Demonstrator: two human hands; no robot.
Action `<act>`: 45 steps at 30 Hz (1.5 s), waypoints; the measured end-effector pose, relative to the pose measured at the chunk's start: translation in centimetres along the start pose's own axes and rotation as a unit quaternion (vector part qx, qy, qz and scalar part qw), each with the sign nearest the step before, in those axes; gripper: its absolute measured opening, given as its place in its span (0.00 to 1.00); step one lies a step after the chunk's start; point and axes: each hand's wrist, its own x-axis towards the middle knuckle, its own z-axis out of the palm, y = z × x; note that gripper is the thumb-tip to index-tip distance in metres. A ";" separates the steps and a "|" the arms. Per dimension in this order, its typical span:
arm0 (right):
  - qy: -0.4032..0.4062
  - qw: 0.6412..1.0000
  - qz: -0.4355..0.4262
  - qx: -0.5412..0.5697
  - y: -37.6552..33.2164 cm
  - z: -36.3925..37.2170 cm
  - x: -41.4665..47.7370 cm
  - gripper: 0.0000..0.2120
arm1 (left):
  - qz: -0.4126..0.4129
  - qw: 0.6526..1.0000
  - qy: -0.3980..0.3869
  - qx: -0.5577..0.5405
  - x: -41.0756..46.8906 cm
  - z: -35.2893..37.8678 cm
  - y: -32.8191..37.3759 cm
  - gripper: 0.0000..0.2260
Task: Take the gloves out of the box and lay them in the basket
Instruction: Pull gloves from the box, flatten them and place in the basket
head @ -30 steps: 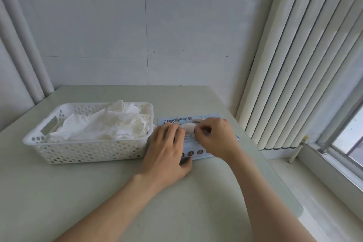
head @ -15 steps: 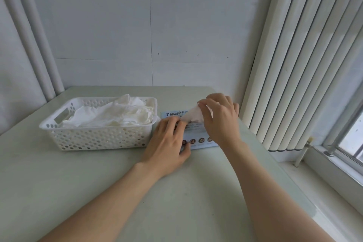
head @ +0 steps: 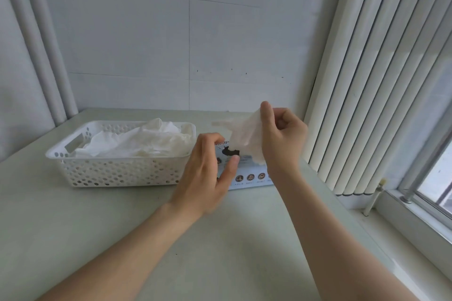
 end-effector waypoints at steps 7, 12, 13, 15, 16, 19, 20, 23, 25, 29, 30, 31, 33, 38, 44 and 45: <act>-0.145 0.988 0.060 0.004 -0.8 0.5 -1.1 0.14 | -0.037 0.995 -0.030 -0.090 0.7 -0.2 0.7 0.25; -0.286 0.953 0.102 0.014 0.0 0.2 -1.1 0.16 | -0.065 0.997 0.042 -0.029 1.1 0.1 0.3 0.07; -0.310 0.945 0.101 0.013 0.3 0.0 -0.9 0.19 | -0.070 0.996 0.050 -0.018 1.2 -0.1 0.2 0.09; -0.336 0.939 0.073 -0.032 0.9 -0.3 -0.5 0.24 | -0.079 0.994 0.068 -0.011 1.4 -0.5 0.0 0.12; -0.341 0.936 0.060 -0.064 1.3 -0.4 -0.4 0.26 | -0.084 0.993 0.080 -0.006 1.5 -0.7 -0.1 0.13; -0.347 0.924 0.018 -0.158 2.5 -0.6 -0.1 0.25 | -0.091 0.991 0.101 0.010 2.0 -0.9 -0.5 0.15; -0.346 0.920 0.006 -0.184 2.8 -0.7 0.0 0.24 | -0.085 0.991 0.103 0.008 2.1 -1.0 -0.6 0.16; -0.291 0.916 -0.038 -0.272 3.1 -0.6 0.0 0.23 | -0.044 0.991 0.119 0.035 2.7 -1.7 -0.3 0.17; -0.246 0.912 -0.056 -0.323 3.4 -0.6 0.2 0.24 | -0.033 0.989 0.138 0.048 3.0 -2.1 0.0 0.17; -0.200 0.873 -0.088 -0.436 4.1 -0.8 0.3 0.26 | -0.074 0.984 0.158 0.021 3.2 -2.7 0.3 0.13; -0.192 0.861 -0.091 -0.462 4.3 -0.8 0.3 0.27 | -0.083 0.983 0.163 0.006 3.2 -2.8 0.6 0.11; -0.190 0.852 -0.090 -0.480 4.4 -0.7 0.2 0.26 | -0.087 0.981 0.170 -0.017 3.2 -3.0 1.1 0.10; -0.211 0.849 -0.063 -0.480 4.3 -0.4 0.0 0.24 | -0.095 0.975 0.182 -0.081 3.1 -3.1 1.7 0.09; -0.344 0.840 0.024 -0.419 3.2 -0.6 -0.1 0.23 | -0.130 0.959 0.208 -0.142 3.4 -3.3 1.7 0.07; -0.345 0.853 -0.094 -0.380 2.9 -1.1 -0.3 0.32 | -0.144 0.964 0.213 -0.068 3.3 -3.8 0.8 0.08; -0.321 0.859 -0.146 -0.372 2.7 -1.1 -0.5 0.33 | -0.145 0.965 0.209 -0.067 3.3 -3.9 0.7 0.09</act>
